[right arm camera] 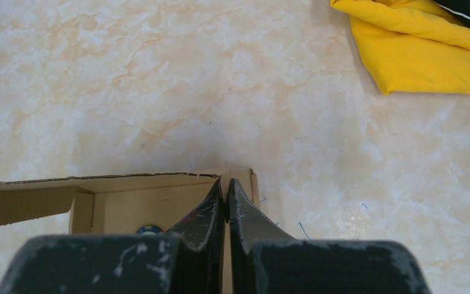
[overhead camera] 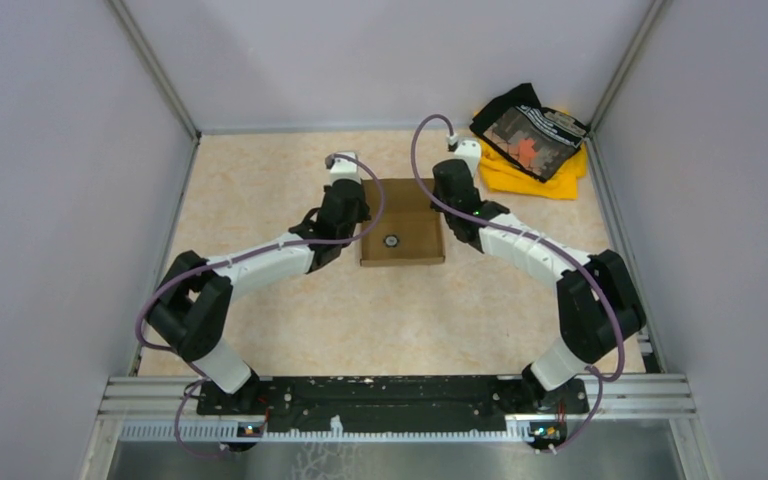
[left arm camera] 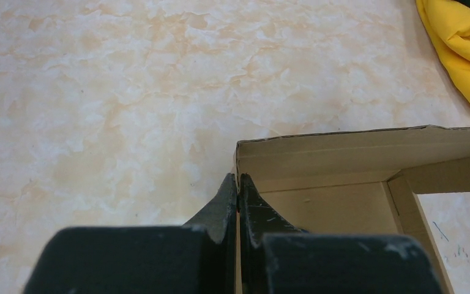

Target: Fold the paper box

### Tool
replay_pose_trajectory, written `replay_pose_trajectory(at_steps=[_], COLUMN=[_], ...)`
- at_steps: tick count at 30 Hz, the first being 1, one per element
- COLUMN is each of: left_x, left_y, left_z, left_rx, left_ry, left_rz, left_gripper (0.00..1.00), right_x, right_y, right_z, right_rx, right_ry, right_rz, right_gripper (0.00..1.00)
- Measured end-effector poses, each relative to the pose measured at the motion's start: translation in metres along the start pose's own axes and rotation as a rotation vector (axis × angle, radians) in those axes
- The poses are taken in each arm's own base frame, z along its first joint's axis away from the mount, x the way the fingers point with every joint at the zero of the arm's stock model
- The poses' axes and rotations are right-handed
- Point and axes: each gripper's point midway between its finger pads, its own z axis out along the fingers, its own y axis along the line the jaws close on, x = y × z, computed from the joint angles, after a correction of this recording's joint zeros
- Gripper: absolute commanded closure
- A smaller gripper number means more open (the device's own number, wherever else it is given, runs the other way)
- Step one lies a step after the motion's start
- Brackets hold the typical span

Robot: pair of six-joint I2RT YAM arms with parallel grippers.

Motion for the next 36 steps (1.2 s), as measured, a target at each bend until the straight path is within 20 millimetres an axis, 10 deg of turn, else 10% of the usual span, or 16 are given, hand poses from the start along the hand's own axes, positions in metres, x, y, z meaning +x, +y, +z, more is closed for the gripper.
replay_pose_trajectory(at_steps=[36], left_x=[0.044], left_y=[-0.009], left_z=[-0.037], left_rx=[-0.064], left_ry=[-0.009], left_rz=[-0.032], left_gripper=[1.0], right_x=[0.042], right_y=[-0.01], right_z=[-0.016], right_rx=[0.052], right_ry=[-0.007], right_rz=[-0.028], right_gripper=[1.0])
